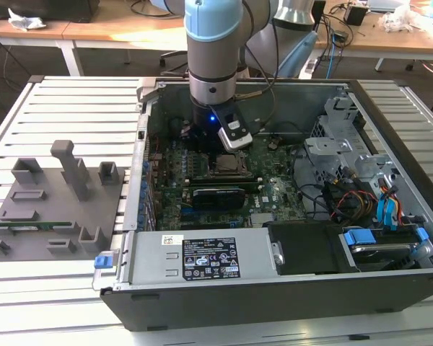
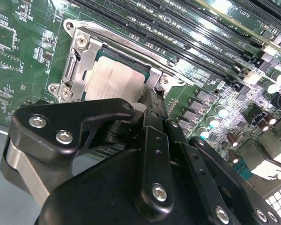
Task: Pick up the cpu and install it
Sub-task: 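Close the cpu cover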
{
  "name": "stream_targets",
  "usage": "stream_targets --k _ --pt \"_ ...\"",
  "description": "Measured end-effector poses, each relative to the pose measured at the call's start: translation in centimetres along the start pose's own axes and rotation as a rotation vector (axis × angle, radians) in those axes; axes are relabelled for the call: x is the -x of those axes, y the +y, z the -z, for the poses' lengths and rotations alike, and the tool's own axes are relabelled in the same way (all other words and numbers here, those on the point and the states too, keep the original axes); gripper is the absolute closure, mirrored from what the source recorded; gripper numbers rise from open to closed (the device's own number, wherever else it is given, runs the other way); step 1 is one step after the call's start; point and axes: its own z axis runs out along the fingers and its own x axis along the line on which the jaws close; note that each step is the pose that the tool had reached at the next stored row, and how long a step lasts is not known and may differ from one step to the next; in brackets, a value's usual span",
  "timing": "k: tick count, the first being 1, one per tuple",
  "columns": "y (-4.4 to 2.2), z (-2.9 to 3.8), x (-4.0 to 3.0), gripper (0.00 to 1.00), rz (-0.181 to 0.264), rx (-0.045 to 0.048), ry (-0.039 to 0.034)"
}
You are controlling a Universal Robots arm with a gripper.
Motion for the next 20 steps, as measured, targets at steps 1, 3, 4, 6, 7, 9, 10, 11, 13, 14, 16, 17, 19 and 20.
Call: stream_targets --k 1,3,4,6,7,9,10,11,13,14,16,17,19,20 --pt "0.01 0.22 0.01 0.89 0.0 -0.0007 0.0001" --pt "0.03 0.54 0.02 0.89 0.0 -0.0009 0.0" --pt "0.06 0.82 0.03 0.89 0.0 -0.0014 0.0" --pt "0.1 1.55 0.07 0.89 0.0 -0.0021 -0.0001" --pt "0.11 1.56 0.07 0.89 0.0 -0.002 -0.0002" --pt "0.13 1.56 0.39 0.89 0.0 -0.0022 0.0002" --pt "0.16 1.54 0.91 0.89 0.0 -0.0023 0.0008" --pt "0.18 1.52 1.27 0.89 0.0 -0.0023 0.0013" --pt "0.26 1.46 2.43 0.89 0.0 -0.0024 0.0043" --pt "0.32 1.42 3.22 0.89 0.0 -0.0025 0.0065" --pt "0.35 1.4 3.74 0.89 0.0 -0.0026 0.0083" --pt "0.35 1.46 3.76 0.89 0.0 -0.003 0.0084" --pt "0.37 1.91 3.79 0.89 0.0 -0.0028 0.0082" --pt "0.39 2.48 3.81 0.89 0.0 -0.0027 0.0082"
